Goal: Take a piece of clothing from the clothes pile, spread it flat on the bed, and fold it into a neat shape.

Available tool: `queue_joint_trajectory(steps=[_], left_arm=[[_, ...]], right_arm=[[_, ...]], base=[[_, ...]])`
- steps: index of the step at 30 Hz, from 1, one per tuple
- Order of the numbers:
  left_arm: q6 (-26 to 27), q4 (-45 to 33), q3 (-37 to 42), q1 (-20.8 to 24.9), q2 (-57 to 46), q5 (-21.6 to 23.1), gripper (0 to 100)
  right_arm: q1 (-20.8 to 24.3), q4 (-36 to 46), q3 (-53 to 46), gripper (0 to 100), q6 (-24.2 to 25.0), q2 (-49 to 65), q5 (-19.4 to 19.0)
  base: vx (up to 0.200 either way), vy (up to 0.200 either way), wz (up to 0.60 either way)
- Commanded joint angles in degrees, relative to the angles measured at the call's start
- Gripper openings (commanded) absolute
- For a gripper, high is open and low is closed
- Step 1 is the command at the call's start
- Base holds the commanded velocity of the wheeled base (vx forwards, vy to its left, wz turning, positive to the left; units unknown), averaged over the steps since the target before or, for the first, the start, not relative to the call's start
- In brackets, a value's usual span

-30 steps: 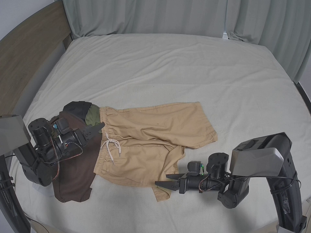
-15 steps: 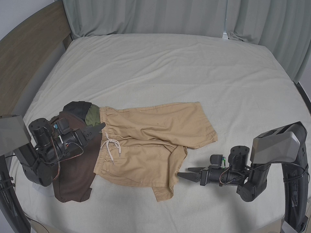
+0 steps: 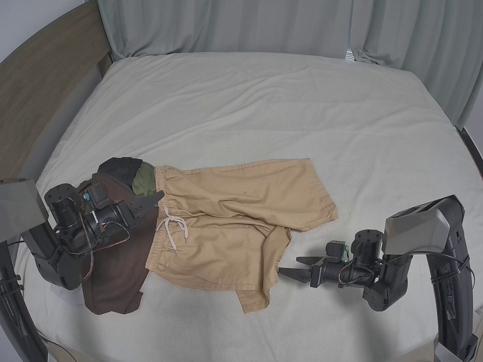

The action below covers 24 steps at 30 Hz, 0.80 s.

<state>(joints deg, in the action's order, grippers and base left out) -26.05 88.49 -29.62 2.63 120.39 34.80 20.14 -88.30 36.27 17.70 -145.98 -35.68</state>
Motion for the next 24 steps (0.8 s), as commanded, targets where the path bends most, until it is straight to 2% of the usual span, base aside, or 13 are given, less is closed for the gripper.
queue_joint_trajectory(steps=[1, 13, 15, 21, 22, 24], left_arm=[[-0.05, 0.01, 0.00, 0.00, 0.02, 0.00, 100], [-0.05, 0.01, 0.00, 0.00, 0.02, 0.00, 100], [-0.05, 0.01, 0.09, 0.00, 0.02, 0.00, 100], [-0.05, 0.01, 0.09, 0.00, 0.02, 0.00, 100], [-0.05, 0.01, 0.00, 0.00, 0.02, 0.00, 100], [-0.05, 0.01, 0.09, 0.09, 0.02, 0.00, 100]], right_arm=[[1.04, 0.23, 3.90, 100, -0.21, -2.29, 0.35], [5.09, 0.14, 8.65, 100, 0.32, -4.13, 0.44], [5.61, 0.14, 8.82, 100, 0.40, -4.13, 2.11], [6.14, 0.05, 7.50, 100, 1.90, -4.13, 2.55], [6.23, 0.05, 7.24, 0, 2.07, -4.05, 2.63], [6.23, 0.05, 6.54, 0, 2.43, -4.05, 2.55]], base=[[0.000, 0.000, 0.00], [0.000, 0.000, 0.00], [0.000, 0.000, 0.00], [0.000, 0.000, 0.00], [0.000, 0.000, 0.00], [0.000, 0.000, 0.00]])
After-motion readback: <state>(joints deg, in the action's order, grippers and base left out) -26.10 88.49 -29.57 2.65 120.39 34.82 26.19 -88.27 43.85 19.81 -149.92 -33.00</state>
